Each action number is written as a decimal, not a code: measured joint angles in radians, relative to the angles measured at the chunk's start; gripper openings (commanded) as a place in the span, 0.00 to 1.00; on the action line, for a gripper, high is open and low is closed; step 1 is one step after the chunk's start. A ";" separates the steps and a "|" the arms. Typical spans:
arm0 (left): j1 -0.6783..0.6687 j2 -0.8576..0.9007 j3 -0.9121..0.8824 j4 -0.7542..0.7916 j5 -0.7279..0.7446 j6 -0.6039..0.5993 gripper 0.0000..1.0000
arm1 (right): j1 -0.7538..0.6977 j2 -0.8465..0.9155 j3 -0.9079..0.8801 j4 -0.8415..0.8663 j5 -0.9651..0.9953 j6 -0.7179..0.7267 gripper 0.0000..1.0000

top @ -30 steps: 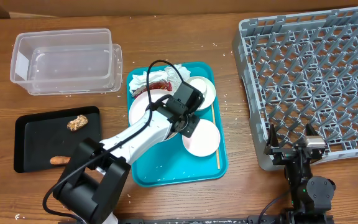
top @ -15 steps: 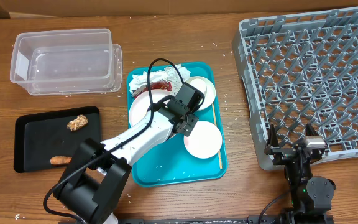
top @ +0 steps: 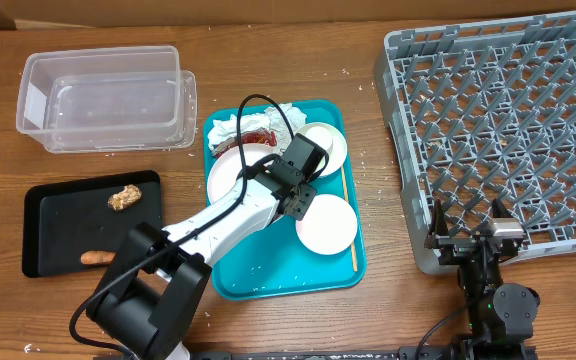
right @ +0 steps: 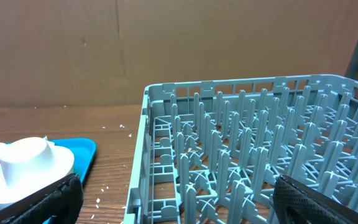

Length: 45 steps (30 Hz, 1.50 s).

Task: Sort waste into correct bins and load items into the dishwasher
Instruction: 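Grip the plate rim with the left gripper and lift it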

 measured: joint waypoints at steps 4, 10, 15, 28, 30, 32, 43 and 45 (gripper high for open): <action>0.000 0.000 0.000 -0.005 0.024 -0.002 0.39 | 0.000 0.000 0.000 0.000 0.000 0.000 1.00; 0.000 0.000 0.000 -0.021 0.043 -0.002 0.36 | 0.000 0.000 0.000 0.000 0.000 0.000 1.00; 0.000 0.000 0.000 -0.019 0.049 -0.002 0.34 | 0.000 0.000 0.000 0.000 0.000 0.000 1.00; 0.000 0.050 -0.017 0.036 0.048 0.002 0.31 | 0.000 0.000 0.000 0.000 0.000 0.000 1.00; 0.000 0.055 -0.017 0.049 0.046 0.002 0.31 | 0.000 0.000 0.000 0.000 0.000 0.000 1.00; 0.000 0.055 -0.017 0.053 0.045 0.002 0.28 | 0.000 0.000 0.000 0.000 0.000 0.000 1.00; 0.000 0.055 -0.017 0.057 0.019 0.011 0.04 | 0.000 0.000 0.000 0.000 0.000 0.000 1.00; 0.000 0.055 -0.015 0.056 -0.001 0.014 0.04 | 0.000 0.000 0.000 0.000 0.000 0.000 1.00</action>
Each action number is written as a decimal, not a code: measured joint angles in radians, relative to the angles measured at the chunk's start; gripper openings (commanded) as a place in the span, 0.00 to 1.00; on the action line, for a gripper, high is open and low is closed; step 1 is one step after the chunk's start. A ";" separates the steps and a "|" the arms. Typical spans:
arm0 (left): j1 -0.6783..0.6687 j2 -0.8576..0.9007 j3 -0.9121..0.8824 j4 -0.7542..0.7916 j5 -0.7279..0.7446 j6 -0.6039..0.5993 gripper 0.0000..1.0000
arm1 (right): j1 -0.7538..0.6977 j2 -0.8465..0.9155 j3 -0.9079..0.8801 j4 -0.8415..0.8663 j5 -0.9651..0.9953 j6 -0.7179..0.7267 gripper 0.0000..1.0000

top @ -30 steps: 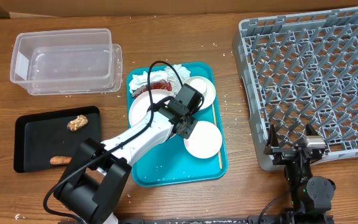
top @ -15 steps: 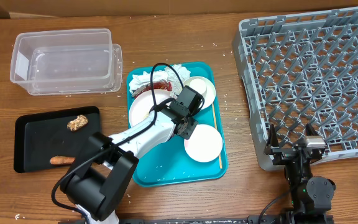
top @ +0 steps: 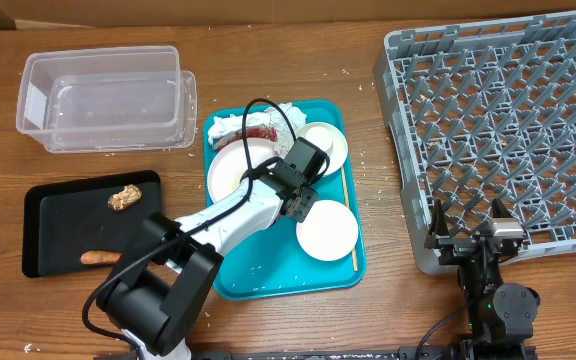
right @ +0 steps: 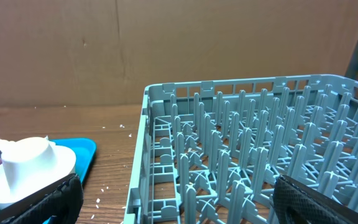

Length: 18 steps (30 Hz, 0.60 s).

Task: Sort waste into correct bins and load items into the dishwasher
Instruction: 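Grip the plate rim with the left gripper and lift it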

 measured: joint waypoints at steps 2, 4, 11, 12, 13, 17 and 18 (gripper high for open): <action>0.000 0.000 0.003 -0.010 -0.011 0.003 0.04 | 0.000 0.000 0.000 0.000 0.000 0.000 1.00; 0.000 0.000 0.012 -0.031 -0.016 0.005 0.04 | 0.000 0.000 0.000 0.000 0.000 0.000 1.00; 0.000 0.000 0.038 -0.106 -0.011 0.006 0.04 | 0.000 0.000 0.000 0.000 0.000 0.000 1.00; 0.000 0.000 0.040 -0.116 -0.011 0.005 0.04 | 0.000 0.000 0.000 0.000 0.000 0.000 1.00; 0.000 0.000 0.043 -0.131 -0.010 0.001 0.04 | 0.000 0.000 0.000 0.000 0.000 0.000 1.00; 0.000 -0.014 0.055 -0.195 -0.010 -0.028 0.04 | 0.000 0.000 0.000 0.000 0.000 0.000 1.00; 0.000 -0.022 0.057 -0.209 -0.010 -0.036 0.04 | 0.000 0.000 0.000 0.000 0.000 0.000 1.00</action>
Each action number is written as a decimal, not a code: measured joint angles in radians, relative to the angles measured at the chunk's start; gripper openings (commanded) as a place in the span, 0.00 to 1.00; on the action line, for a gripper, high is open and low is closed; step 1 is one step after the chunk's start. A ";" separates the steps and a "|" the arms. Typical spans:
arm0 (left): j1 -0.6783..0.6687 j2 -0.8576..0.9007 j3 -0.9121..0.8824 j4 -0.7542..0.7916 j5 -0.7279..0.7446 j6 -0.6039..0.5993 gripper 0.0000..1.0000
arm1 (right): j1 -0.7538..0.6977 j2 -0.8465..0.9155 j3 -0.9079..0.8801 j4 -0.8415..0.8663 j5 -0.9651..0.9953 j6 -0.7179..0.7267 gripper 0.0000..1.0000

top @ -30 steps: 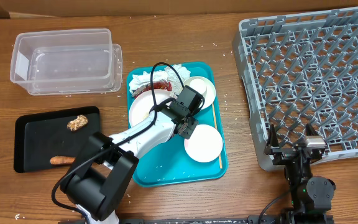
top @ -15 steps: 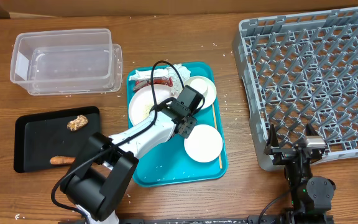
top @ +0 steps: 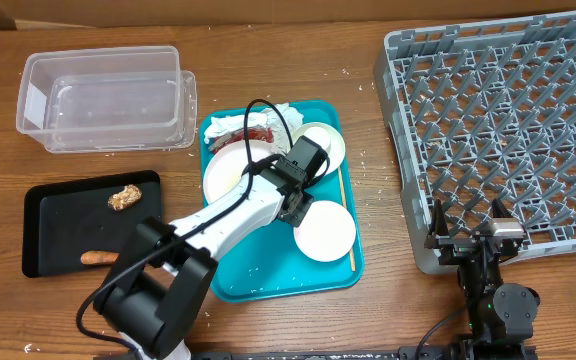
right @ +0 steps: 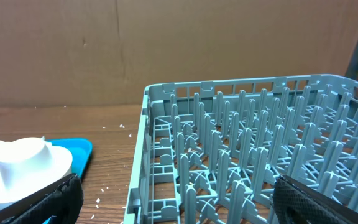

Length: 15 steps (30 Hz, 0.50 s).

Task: Sort waste into correct bins and load items into the dishwasher
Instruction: 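Grip the plate rim with the left gripper and lift it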

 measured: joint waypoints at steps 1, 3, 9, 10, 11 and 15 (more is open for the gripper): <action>0.000 -0.011 0.003 -0.014 0.000 -0.011 0.04 | 0.000 0.000 0.000 0.000 0.000 0.000 1.00; 0.000 -0.033 0.007 -0.032 0.000 -0.026 0.04 | 0.000 0.000 0.000 0.000 0.000 0.000 1.00; 0.000 -0.111 0.010 -0.073 0.007 -0.055 0.04 | 0.000 0.000 0.000 0.000 -0.001 0.000 1.00; 0.000 -0.119 0.010 -0.080 0.008 -0.060 0.04 | 0.000 0.000 0.000 0.000 0.000 -0.001 1.00; 0.000 -0.127 0.010 -0.086 0.009 -0.063 0.04 | 0.000 0.000 0.000 0.000 0.000 0.000 1.00; 0.000 -0.137 0.010 -0.101 0.011 -0.067 0.04 | 0.000 0.000 0.000 0.000 0.000 0.000 1.00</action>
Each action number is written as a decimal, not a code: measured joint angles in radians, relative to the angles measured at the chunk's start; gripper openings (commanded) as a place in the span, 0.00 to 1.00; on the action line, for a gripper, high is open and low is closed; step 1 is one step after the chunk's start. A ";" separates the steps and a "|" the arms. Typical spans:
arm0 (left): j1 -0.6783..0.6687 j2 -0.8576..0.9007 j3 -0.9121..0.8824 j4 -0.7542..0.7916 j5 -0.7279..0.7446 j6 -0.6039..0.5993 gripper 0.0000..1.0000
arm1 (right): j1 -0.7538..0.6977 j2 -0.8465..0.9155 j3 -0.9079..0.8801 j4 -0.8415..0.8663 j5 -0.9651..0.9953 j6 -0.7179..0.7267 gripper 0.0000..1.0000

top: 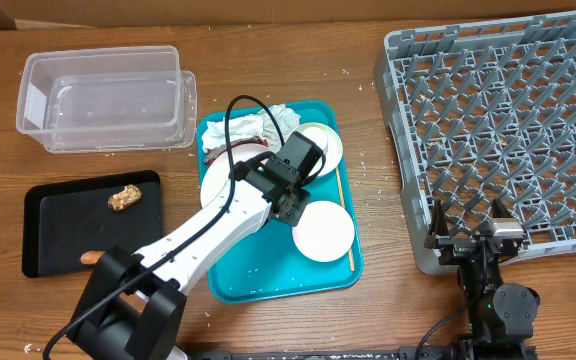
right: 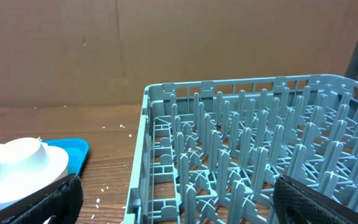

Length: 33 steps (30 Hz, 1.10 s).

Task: Sort waste into correct bins and load items into the dishwasher
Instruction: 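Grip the plate rim with the left gripper and lift it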

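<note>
A teal tray in the middle of the table holds a white plate, a small dish, an upturned white bowl, a crumpled napkin with red scraps and a chopstick. My left gripper is low over the tray between plate and bowl, at the bowl's rim; its jaws are hidden under the wrist. My right gripper stands open at the near edge of the grey dish rack, holding nothing. In the right wrist view my right gripper faces the rack, with the bowl and tray at far left.
A clear plastic bin stands at the back left. A black tray with two food scraps lies at the front left. Crumbs lie on the wood between the teal tray and the rack.
The teal tray and everything on it has shifted a little to the left, with my left gripper still at the bowl's rim. The left arm's elbow has moved. The right arm is unmoved.
My left gripper was low over the tray between plate and bowl at the oldest moment. At each later moment the tray, plate, bowl and napkin sat slightly further left, the gripper staying at the same spot on it. My right gripper stayed open by the rack throughout.
</note>
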 measured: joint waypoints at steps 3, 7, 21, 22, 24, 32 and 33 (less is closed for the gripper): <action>0.000 -0.010 0.000 -0.005 0.000 -0.001 0.04 | 0.000 0.000 0.000 0.001 0.000 0.000 1.00; 0.000 -0.030 0.000 -0.009 0.000 -0.004 0.04 | 0.000 0.000 0.000 0.000 0.000 0.000 1.00; 0.000 -0.041 0.062 -0.102 0.000 -0.005 0.04 | 0.000 0.000 0.000 0.000 0.000 0.000 1.00; 0.000 -0.041 0.073 -0.122 0.000 -0.008 0.04 | 0.000 0.000 0.000 0.001 0.000 0.000 1.00; 0.000 -0.043 0.085 -0.143 -0.004 -0.017 0.04 | 0.000 0.000 0.000 0.000 0.000 0.000 1.00; -0.064 -0.043 0.092 -0.209 -0.078 -0.072 0.04 | 0.000 0.000 0.000 0.000 0.000 0.000 1.00; -0.069 -0.043 0.092 -0.217 -0.085 -0.077 0.04 | 0.000 0.000 0.000 0.000 0.000 0.000 1.00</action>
